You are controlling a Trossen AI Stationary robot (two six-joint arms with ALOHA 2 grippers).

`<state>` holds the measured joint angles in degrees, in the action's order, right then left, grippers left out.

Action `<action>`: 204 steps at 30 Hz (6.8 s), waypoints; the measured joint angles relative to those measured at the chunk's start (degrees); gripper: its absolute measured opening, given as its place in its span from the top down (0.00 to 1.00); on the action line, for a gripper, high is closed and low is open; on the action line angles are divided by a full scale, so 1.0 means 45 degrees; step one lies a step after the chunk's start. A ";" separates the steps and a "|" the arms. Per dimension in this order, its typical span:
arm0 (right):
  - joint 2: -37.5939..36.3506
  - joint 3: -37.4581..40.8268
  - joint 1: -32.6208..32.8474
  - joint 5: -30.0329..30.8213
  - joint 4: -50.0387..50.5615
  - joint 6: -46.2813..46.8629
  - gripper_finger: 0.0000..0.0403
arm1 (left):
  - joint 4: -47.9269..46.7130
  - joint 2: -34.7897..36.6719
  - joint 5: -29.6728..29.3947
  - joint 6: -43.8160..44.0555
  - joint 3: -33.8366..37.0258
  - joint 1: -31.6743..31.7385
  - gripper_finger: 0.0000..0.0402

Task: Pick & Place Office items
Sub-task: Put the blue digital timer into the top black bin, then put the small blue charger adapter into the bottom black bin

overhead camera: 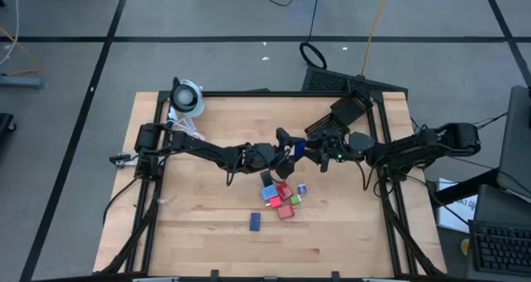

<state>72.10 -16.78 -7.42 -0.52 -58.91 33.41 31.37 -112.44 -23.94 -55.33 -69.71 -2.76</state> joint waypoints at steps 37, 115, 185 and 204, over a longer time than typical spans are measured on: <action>-0.2197 0.0005 -0.0488 -0.0272 0.2046 -0.2662 0.89 | -0.9587 0.6449 1.0049 0.6761 0.0958 0.1950 0.22; -0.3181 0.0005 -1.0190 0.3416 0.9755 -0.4335 0.77 | -0.0949 1.8054 0.6411 1.5008 1.4018 0.1967 0.19; 0.3906 -0.0961 0.4828 0.1392 0.3895 -0.6983 0.35 | -0.8319 1.8087 0.4396 1.6305 1.0561 0.0196 0.19; 0.3939 -0.1093 0.4828 0.1390 0.4715 -0.6931 0.35 | -0.9426 2.1046 0.0184 1.5430 1.1867 -0.3711 0.19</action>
<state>89.82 -21.69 14.31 5.74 -37.69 2.22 -11.05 -17.73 -23.12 14.10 -16.31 -19.47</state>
